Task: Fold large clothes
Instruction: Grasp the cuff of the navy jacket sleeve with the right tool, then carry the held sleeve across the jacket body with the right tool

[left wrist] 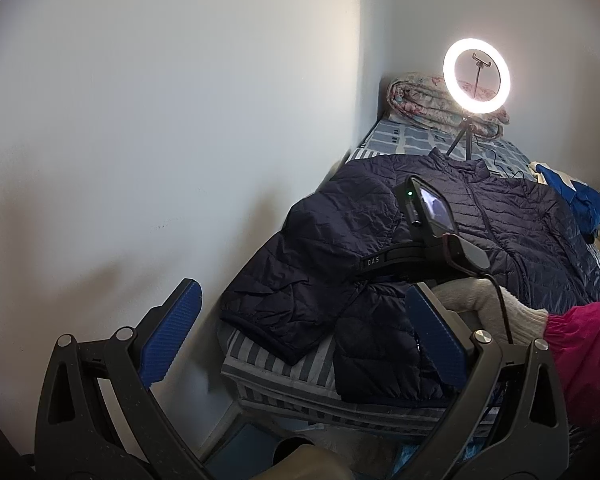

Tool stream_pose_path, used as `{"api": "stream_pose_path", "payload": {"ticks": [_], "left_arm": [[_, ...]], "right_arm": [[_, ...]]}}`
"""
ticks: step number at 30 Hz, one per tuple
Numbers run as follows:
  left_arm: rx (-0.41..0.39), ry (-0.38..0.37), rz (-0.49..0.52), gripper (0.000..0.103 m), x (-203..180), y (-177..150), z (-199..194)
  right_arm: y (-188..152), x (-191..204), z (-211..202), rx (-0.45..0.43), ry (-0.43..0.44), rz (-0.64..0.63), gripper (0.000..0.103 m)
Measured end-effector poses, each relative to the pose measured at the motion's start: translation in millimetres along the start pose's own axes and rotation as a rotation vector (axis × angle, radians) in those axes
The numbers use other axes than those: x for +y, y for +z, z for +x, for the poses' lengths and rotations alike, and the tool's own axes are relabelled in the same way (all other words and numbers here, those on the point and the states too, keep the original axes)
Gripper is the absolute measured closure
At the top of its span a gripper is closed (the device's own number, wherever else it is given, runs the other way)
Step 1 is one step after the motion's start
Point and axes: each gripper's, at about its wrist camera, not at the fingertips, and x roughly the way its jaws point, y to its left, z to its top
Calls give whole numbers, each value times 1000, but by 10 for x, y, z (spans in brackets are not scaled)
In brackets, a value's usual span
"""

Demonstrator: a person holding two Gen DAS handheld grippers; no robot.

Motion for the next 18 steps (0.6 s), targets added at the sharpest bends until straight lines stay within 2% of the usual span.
{"api": "stream_pose_path", "payload": {"ticks": [1,3,10,15,18], "left_arm": [[-4,0,3,0,-7,5,-5],[-11,5,7,0,-15,13,-17],[-5,-1,7,0,6,77,18],[-24,-10,42,0,-107,241,43],[-24,-29,57,0,-175,415,102]], "right_arm": [[7,8,10,-2,5,2,99],[10,16,-26,-12,15,6,103],[37,-101,-587,-68,-42,-40,103],[18,-404,-1014,-101,-128,-56,103],[-29,-554,-1140,-92,-196,-94,103]]}}
